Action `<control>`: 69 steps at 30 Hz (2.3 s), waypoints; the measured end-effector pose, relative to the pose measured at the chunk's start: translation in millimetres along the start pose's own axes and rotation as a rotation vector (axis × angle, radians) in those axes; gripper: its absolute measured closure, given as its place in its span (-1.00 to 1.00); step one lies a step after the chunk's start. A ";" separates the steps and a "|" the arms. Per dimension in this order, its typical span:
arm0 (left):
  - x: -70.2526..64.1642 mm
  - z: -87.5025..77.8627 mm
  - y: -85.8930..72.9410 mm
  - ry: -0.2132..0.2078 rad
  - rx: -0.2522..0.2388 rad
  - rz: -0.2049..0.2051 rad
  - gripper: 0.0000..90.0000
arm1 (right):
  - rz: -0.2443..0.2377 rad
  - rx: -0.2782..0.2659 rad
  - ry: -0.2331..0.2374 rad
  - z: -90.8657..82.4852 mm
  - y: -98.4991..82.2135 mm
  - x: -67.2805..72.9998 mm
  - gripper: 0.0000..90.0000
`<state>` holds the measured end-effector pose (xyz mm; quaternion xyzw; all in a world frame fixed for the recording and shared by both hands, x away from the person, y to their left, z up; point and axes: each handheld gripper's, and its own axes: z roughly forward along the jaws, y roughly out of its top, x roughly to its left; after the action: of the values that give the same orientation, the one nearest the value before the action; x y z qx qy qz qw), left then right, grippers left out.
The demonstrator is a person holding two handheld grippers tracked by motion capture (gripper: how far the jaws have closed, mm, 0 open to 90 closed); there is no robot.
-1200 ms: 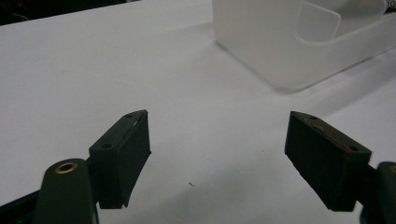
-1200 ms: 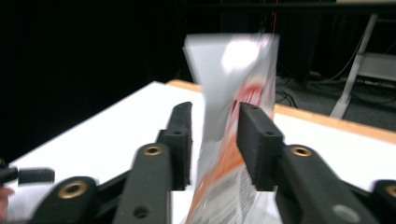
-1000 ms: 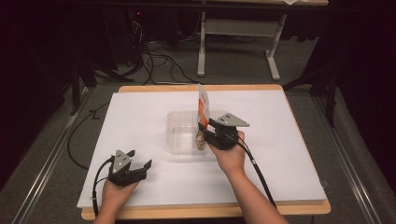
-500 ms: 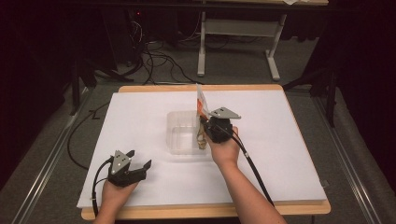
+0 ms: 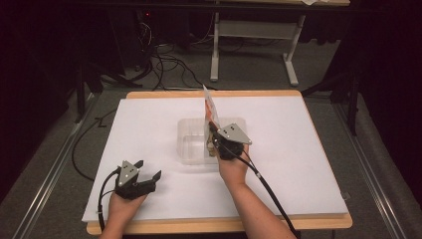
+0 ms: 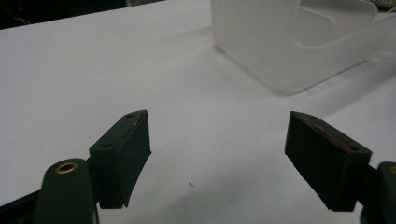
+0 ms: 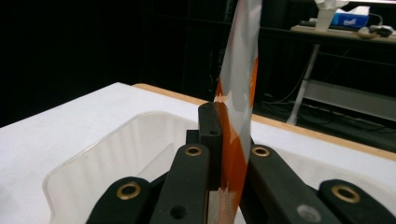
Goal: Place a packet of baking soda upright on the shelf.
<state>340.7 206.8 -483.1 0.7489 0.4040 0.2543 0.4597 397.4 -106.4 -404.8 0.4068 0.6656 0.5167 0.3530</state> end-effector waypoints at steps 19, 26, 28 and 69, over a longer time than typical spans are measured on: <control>0.1 0.1 0.1 0.001 0.004 0.002 -0.49 | 0.021 -0.008 0.014 2.6 -16.9 -2.1 1.00; 0.2 0.1 0.1 0.000 0.003 0.000 -0.49 | 0.038 0.005 0.031 3.1 -21.1 -0.7 1.00; 0.2 0.1 0.1 0.000 0.004 0.000 -0.49 | 0.045 0.013 0.038 3.4 -25.3 0.8 1.00; 0.0 0.9 0.5 0.004 0.012 -0.001 -0.48 | 0.097 0.165 0.142 -50.5 -58.8 10.1 1.00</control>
<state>341.5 206.2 -483.0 0.7510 0.4068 0.2532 0.4543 337.8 -125.5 -451.7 0.4284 0.7087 0.5042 0.2451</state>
